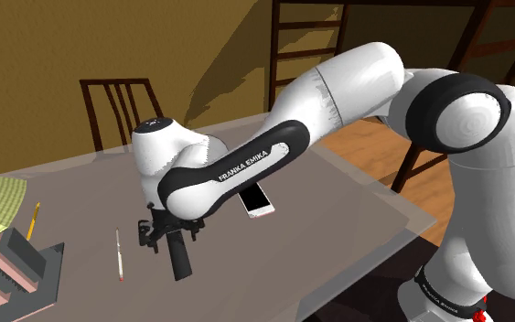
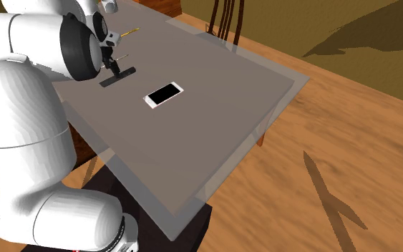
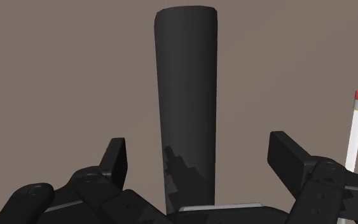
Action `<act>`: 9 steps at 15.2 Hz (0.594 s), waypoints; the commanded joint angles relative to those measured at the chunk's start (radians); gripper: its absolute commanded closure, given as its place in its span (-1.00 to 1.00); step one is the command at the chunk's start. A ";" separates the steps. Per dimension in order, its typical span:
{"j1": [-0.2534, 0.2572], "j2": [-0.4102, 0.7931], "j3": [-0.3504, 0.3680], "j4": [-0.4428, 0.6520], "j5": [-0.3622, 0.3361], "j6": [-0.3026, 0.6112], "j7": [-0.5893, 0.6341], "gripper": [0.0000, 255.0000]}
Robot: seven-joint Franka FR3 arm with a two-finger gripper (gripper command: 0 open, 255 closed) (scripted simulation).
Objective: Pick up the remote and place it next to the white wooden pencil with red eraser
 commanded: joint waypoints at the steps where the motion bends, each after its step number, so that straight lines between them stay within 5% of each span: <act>1: -0.008 -0.035 0.007 0.013 0.013 -0.047 -0.009 -1.00; 9: -0.010 -0.047 0.009 0.022 0.018 -0.067 -0.012 -1.00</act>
